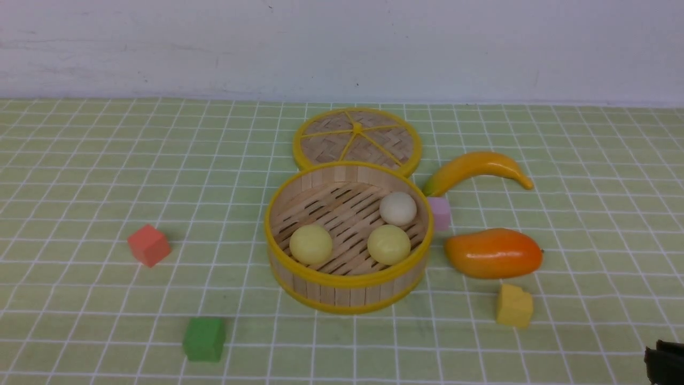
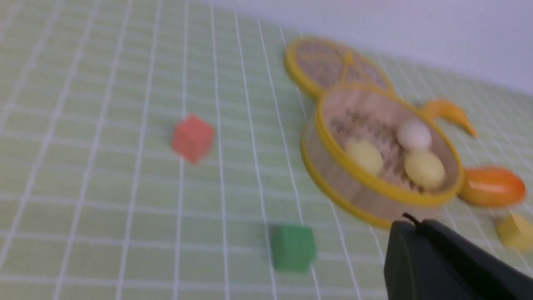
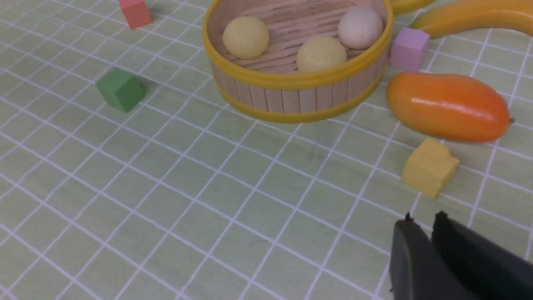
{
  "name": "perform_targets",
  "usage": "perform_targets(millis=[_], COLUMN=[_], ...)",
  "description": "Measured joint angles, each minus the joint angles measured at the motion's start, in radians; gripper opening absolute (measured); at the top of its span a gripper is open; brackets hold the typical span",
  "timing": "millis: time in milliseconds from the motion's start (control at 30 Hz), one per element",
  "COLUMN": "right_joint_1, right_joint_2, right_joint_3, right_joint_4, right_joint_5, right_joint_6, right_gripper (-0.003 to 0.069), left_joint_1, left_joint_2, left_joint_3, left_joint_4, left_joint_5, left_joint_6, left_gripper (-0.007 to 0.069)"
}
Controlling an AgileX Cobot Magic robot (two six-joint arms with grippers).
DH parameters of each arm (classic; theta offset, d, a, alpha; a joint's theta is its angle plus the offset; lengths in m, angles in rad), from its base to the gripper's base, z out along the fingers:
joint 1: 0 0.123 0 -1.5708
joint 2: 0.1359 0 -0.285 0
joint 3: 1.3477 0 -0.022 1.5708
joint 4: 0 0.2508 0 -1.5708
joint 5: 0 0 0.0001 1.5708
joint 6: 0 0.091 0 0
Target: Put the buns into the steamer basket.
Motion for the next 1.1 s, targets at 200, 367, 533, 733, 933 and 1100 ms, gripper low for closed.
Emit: perform_targets(millis=[200, 367, 533, 733, 933, 1100], right_joint_1=[0.000, 0.000, 0.000, 0.000, 0.000, -0.121], right_joint_2=[0.000, 0.000, 0.000, 0.000, -0.006, -0.122], right_joint_3=[0.000, 0.000, 0.000, 0.000, 0.003, 0.050], right_joint_4=[0.000, 0.000, -0.001, -0.001, -0.001, 0.018], right_joint_5=[0.000, 0.000, 0.001, 0.003, 0.003, 0.004], right_joint_6=[0.000, 0.000, 0.000, 0.000, 0.000, 0.000], right_gripper=[0.0085, 0.0091, 0.0097, 0.0106, 0.0106, 0.0109], left_joint_1=[0.125, 0.169, 0.169, 0.169, 0.169, 0.169], left_joint_2=[-0.079, -0.152, -0.153, -0.153, -0.153, -0.153], left_joint_3=[0.212, 0.404, 0.508, 0.511, 0.511, 0.511], left_joint_4=[0.009, -0.003, -0.018, -0.025, -0.025, -0.025], left_joint_5=[-0.249, -0.295, -0.269, -0.270, -0.270, -0.270], left_joint_6=[-0.001, -0.001, -0.001, -0.001, -0.001, -0.001], left_gripper=[-0.0013, -0.0013, -0.0013, -0.0011, -0.0005, -0.0002])
